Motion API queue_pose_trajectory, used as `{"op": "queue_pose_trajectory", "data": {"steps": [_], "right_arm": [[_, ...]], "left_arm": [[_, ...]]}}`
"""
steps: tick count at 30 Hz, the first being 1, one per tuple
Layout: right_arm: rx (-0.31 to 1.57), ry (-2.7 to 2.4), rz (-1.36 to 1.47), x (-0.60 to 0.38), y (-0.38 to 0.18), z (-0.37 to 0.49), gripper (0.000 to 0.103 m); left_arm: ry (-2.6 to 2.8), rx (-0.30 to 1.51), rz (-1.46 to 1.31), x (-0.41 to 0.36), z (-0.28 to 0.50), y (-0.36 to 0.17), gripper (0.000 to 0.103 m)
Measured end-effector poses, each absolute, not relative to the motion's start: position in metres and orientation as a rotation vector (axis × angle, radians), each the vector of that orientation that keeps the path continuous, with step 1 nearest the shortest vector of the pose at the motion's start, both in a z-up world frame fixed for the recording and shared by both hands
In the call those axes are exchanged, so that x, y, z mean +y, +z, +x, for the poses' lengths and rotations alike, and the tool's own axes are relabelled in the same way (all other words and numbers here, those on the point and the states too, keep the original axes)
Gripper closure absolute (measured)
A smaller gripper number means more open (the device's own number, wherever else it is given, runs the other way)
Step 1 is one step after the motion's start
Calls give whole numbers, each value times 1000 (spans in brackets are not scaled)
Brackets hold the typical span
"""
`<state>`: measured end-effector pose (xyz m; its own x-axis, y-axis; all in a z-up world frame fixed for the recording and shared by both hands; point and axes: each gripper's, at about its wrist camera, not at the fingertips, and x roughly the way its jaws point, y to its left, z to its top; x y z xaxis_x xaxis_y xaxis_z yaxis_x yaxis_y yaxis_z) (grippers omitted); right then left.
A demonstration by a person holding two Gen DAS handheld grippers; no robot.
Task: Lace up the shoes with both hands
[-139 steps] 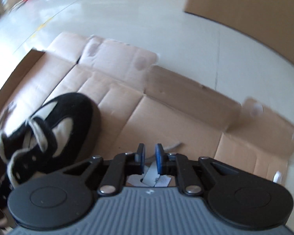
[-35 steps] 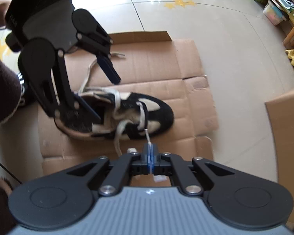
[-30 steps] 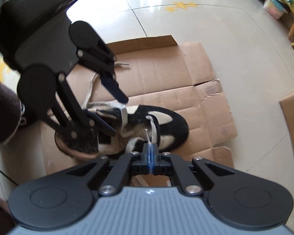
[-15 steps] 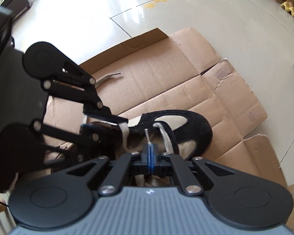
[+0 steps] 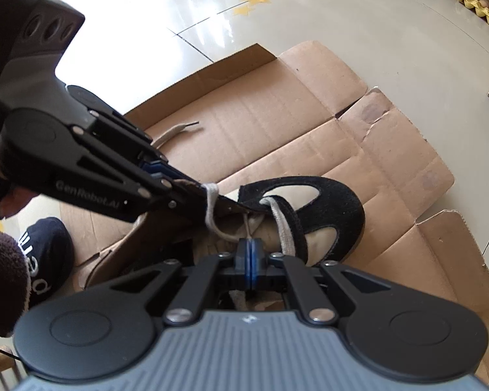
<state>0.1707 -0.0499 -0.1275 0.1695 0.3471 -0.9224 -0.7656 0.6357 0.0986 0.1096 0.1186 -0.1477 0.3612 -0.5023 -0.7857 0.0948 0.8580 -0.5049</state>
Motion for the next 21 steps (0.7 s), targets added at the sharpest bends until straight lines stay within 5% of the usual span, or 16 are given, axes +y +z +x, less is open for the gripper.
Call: {"op": "queue_pose_trajectory", "data": {"steps": [14,21], "right_arm": [[1085,819,-383,-49,-127,169,102],[1064,820,-385,-46,-125,169,102]], "left_arm": [[-450,1136,-340,112,108,-146,83],[-569,1154,-366,112,106,-136,51]]}}
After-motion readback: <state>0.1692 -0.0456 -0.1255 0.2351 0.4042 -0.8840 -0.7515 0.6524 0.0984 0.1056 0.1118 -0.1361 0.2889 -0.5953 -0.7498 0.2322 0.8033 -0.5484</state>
